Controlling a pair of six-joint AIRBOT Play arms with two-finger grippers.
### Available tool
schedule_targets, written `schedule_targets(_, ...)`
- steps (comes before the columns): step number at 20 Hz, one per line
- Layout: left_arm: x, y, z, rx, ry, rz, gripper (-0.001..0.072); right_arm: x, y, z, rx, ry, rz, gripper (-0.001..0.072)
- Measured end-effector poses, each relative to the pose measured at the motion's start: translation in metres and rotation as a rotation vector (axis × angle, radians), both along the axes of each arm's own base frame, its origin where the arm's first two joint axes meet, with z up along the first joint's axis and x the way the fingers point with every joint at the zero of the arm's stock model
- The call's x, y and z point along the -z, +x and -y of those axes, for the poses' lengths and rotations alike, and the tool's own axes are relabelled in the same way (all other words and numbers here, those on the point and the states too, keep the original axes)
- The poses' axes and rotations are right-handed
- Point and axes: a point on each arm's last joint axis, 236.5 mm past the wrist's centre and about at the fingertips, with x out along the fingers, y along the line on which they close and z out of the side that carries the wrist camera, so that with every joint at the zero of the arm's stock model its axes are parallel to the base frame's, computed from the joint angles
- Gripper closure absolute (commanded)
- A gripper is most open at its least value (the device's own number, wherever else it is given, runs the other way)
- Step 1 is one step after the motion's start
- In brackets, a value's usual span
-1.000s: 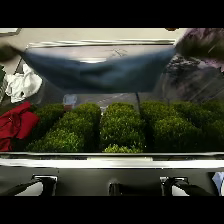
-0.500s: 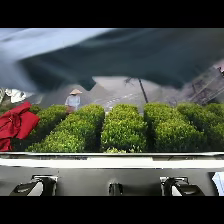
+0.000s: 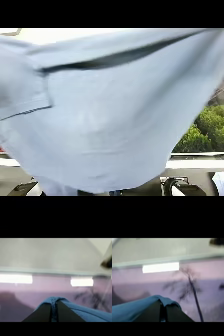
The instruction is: Fold the clothes and pants, and hang the long-sleeved shirts on hangers.
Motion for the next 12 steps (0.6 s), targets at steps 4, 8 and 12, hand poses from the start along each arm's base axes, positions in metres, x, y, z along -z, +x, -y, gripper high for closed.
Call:
schedule_targets(4, 0.141, 0.099, 0.008, 0.11, -0.008, -0.389, 0.0686, 0.143, 0.074, 0.003, 0.009, 0.011, -0.42, 0.0682)
schedule_targets(8, 0.289, 0.186, 0.034, 0.181, -0.042, -0.634, 0.0685, 0.275, 0.131, 0.01, 0.037, 0.008, -0.693, 0.0681)
schedule_targets(12, 0.38, 0.242, 0.048, 0.181, -0.061, -0.663, 0.0685, 0.369, 0.179, 0.023, 0.085, -0.014, -0.774, 0.0682)
